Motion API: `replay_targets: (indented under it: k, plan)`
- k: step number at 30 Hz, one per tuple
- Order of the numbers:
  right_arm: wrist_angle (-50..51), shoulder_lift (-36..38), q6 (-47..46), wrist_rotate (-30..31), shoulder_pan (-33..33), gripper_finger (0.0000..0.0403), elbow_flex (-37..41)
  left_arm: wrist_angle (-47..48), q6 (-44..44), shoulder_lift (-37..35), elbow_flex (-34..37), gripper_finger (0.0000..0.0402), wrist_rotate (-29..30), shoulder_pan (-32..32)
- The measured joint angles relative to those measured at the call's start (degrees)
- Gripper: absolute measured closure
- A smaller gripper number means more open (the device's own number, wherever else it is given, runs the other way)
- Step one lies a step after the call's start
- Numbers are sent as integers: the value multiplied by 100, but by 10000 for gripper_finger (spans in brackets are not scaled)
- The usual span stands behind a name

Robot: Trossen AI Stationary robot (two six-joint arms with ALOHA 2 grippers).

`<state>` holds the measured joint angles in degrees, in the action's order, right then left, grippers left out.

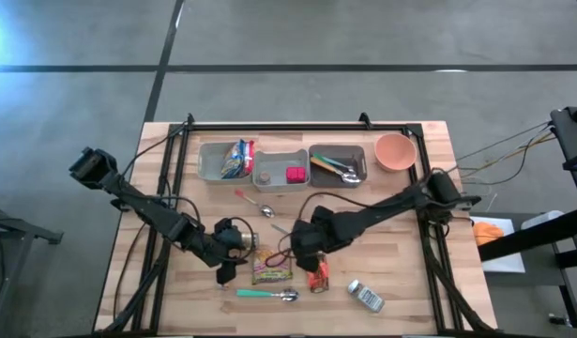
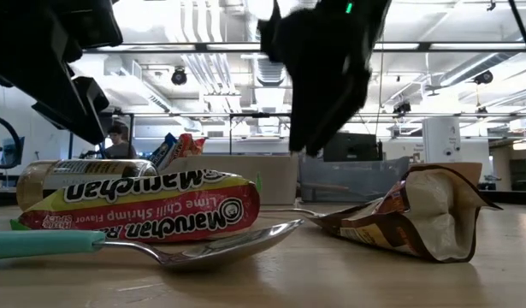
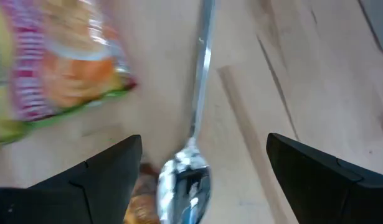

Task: Pick & Place Food Item
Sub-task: Put the silver spoon into the black bin

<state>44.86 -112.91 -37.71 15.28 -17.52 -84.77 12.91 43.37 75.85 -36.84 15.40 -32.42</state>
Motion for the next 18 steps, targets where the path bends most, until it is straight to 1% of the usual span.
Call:
replay_targets:
  k: [8, 18]
  plan:
    - [-46, -239, 594, -517, 465, 60, 64, 185, -147, 0, 2, 188, 0, -2]
    - [-314, -235, 939, -777, 645, 60, 189, 334, -154, 0, 13, 188, 0, -2]
